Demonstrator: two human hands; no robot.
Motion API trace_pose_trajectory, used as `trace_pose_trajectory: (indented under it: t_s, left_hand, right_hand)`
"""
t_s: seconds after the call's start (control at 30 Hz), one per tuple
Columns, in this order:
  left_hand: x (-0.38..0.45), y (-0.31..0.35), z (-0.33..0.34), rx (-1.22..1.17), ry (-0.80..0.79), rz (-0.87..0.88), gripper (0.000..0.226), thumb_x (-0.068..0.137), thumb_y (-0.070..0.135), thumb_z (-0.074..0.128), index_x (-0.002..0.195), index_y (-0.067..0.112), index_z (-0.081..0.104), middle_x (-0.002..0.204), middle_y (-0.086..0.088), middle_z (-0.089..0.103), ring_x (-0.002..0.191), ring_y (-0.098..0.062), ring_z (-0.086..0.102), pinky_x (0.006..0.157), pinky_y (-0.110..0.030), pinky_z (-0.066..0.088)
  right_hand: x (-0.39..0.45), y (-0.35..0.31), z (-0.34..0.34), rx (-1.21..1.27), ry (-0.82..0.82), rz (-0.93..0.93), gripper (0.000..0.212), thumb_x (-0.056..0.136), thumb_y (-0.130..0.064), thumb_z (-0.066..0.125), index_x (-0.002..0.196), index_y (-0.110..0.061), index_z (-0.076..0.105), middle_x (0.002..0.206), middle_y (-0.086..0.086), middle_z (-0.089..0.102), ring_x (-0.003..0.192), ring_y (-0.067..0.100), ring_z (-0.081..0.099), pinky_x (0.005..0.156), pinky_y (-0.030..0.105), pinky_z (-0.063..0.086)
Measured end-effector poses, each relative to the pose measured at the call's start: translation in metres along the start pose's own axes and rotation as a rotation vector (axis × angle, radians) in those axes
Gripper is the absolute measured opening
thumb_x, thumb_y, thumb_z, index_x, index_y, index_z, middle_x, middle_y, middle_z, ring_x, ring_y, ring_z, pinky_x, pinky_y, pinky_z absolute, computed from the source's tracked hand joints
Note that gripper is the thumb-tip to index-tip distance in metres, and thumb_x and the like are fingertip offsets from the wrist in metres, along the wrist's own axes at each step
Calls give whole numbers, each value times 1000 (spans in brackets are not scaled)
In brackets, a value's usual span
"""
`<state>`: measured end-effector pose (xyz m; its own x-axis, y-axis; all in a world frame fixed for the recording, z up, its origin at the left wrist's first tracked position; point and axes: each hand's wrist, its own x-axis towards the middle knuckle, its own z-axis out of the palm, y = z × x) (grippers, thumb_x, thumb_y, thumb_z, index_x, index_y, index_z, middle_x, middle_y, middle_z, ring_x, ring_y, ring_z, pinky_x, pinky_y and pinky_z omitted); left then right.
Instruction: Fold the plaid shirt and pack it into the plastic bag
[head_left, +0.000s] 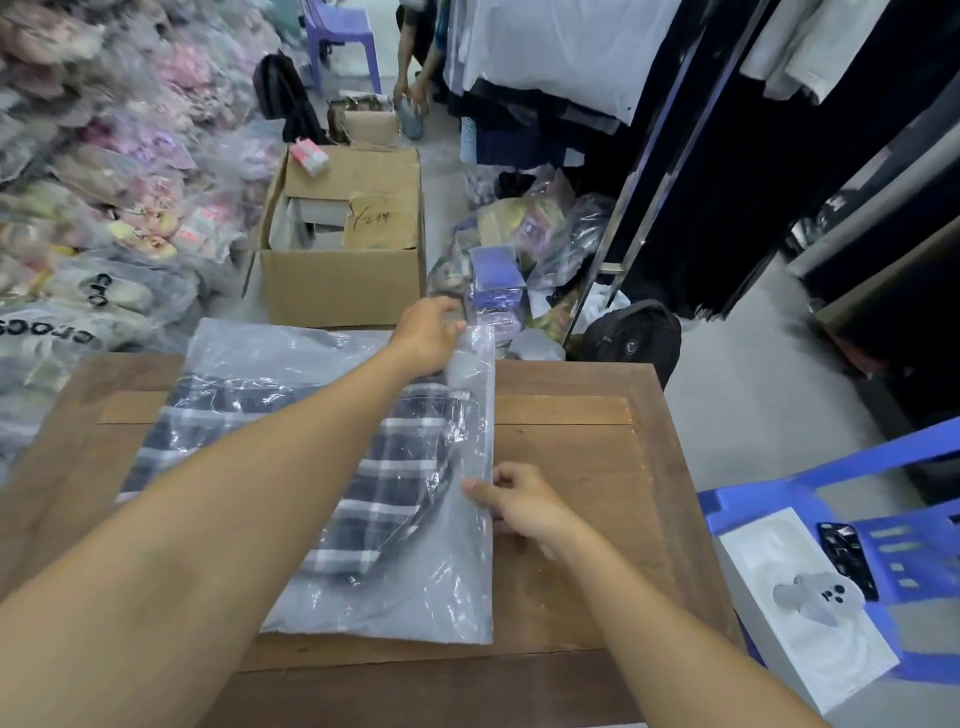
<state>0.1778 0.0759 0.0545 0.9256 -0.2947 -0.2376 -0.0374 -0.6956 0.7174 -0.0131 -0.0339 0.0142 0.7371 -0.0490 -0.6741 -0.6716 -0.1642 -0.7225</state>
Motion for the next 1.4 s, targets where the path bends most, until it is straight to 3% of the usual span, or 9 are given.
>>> trace_pose_trajectory:
  t_s: [0.1, 0.2, 0.27, 0.37, 0.47, 0.53, 0.6, 0.83, 1.4]
  left_hand:
    - [-11, -18, -14, 136, -78, 3, 40, 96, 28, 61, 134, 13, 58, 149, -13, 46, 139, -32, 40, 114, -41, 33]
    - [-33, -39, -37, 393, -117, -18, 51, 87, 46, 69, 128, 18, 59, 140, -14, 40, 136, -34, 32, 111, -42, 32]
    - [-54, -52, -52, 562, -155, -71, 70, 74, 63, 72, 126, 20, 54, 132, -11, 38, 130, -32, 33, 105, -44, 39]
    - [-82, -77, -66, 746, -349, -165, 108, 53, 84, 69, 136, 22, 40, 137, -7, 36, 131, -31, 32, 106, -48, 39]
    - [-100, -106, -68, 799, -552, -132, 148, 39, 88, 72, 156, 26, 6, 161, -6, 13, 148, -35, 12, 118, -56, 23]
    - [-105, -119, -65, 781, -620, -109, 159, 39, 82, 78, 155, 29, -17, 166, -4, -16, 152, -34, -14, 121, -60, 3]
    - [-102, -126, -62, 799, -596, -71, 163, 40, 74, 83, 152, 28, -25, 163, -4, -27, 149, -32, -26, 120, -60, -9]
    - [-64, -120, -62, 850, -524, -3, 164, 44, 51, 94, 149, 31, -30, 162, -4, -29, 147, -29, -31, 120, -55, -15]
    - [-60, -125, -68, 772, -489, -9, 161, 46, 55, 93, 152, 30, -26, 160, -4, -33, 148, -28, -29, 122, -50, -13]
  right_hand:
    - [4, -8, -20, -53, 49, 70, 12, 95, -19, 70, 95, -9, 63, 93, 6, 76, 70, 9, 70, 52, 20, 57]
    - [5, -6, -55, -319, 127, 159, 13, 90, -17, 72, 88, -5, 66, 82, 8, 74, 64, 13, 68, 61, 32, 61]
    - [0, -15, -63, -619, 300, 169, 22, 88, -30, 73, 92, -9, 67, 90, 7, 69, 79, 20, 68, 66, 34, 54]
    - [-10, -27, -44, -1036, 617, -39, 69, 82, -58, 71, 131, -13, 50, 134, 10, 50, 125, 30, 49, 94, 39, 48]
    - [1, -32, -17, -1052, 395, -355, 88, 87, -69, 56, 157, -26, 24, 167, 10, 10, 154, 33, 5, 124, 48, 17]
    - [18, -28, -6, -1167, 236, -367, 94, 86, -74, 51, 161, -36, 9, 169, 4, -17, 153, 32, -24, 123, 59, -5]
    - [33, -23, -2, -1214, 201, -341, 101, 80, -81, 49, 160, -40, 3, 167, 4, -26, 149, 33, -34, 120, 64, -11]
    - [59, -33, -7, -1253, 298, -280, 134, 53, -102, 40, 158, -39, -14, 163, 5, -35, 147, 38, -35, 121, 60, -14]
    - [73, -49, -18, -1205, 174, -291, 132, 55, -100, 48, 158, -43, -13, 167, -3, -27, 150, 29, -31, 122, 54, -15]
